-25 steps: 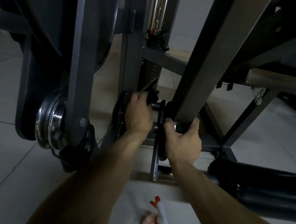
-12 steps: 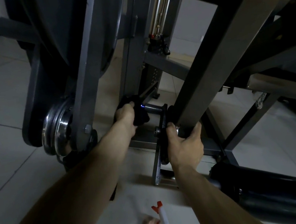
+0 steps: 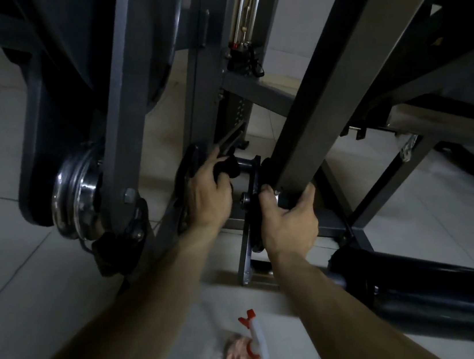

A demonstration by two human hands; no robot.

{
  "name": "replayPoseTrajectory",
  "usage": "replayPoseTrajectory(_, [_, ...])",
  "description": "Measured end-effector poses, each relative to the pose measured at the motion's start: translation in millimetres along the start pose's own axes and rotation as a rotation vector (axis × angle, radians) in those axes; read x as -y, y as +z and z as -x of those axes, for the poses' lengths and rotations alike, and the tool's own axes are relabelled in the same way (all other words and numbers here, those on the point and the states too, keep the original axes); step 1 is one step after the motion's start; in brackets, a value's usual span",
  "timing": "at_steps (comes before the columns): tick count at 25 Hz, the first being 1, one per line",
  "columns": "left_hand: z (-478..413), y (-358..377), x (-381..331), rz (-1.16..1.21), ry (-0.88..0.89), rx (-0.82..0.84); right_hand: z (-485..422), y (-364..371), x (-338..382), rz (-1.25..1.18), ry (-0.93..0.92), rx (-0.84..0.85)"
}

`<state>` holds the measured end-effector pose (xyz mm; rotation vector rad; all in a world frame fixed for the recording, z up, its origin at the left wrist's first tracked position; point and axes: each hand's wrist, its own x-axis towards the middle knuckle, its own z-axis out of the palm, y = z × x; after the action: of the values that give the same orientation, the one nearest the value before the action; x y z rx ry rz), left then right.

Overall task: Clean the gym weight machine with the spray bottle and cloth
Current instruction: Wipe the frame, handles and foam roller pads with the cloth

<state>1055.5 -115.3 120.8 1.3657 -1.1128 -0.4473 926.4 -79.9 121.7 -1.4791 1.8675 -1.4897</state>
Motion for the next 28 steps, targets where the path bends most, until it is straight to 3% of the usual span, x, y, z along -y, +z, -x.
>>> replayPoseTrajectory(2, [12.2, -2.6, -1.4, 0.17, -0.169, -0.215, 2.4, -2.1, 4.0, 0.004, -0.005, 0.0])
replayPoseTrajectory(4, [-17.8, 4.3, 1.2, 0.424, -0.539, -0.39, 2.5, -2.9, 5.9, 0.003, -0.013, -0.007])
replayPoseTrajectory(7, [-41.0, 10.4, 2.7, 0.525, -0.776, -0.224, 1.8, -1.6, 6.6, 0.013, -0.003, -0.015])
replayPoseTrajectory(9, [-23.9, 16.1, 4.3, 0.397, -0.702, -0.163, 2.0, -1.4, 6.4, 0.023, 0.0, -0.023])
replayPoseTrajectory(12, [-19.8, 17.1, 4.2, 0.347, -0.541, -0.198, 1.9, -0.6, 4.7, 0.023, -0.02, -0.026])
replayPoseTrajectory(18, [-26.3, 6.6, -3.0, 0.224, -0.472, -0.132, 1.4, -1.1, 4.2, 0.024, -0.023, -0.03])
replayPoseTrajectory(24, [-45.0, 10.7, 1.8, 0.359, -0.612, -0.165, 1.6, -0.7, 3.1, 0.006, -0.015, -0.016])
replayPoseTrajectory(28, [-29.7, 12.2, -0.5, 0.024, -0.256, -0.168, 1.4, -1.1, 4.7, -0.014, -0.015, -0.021])
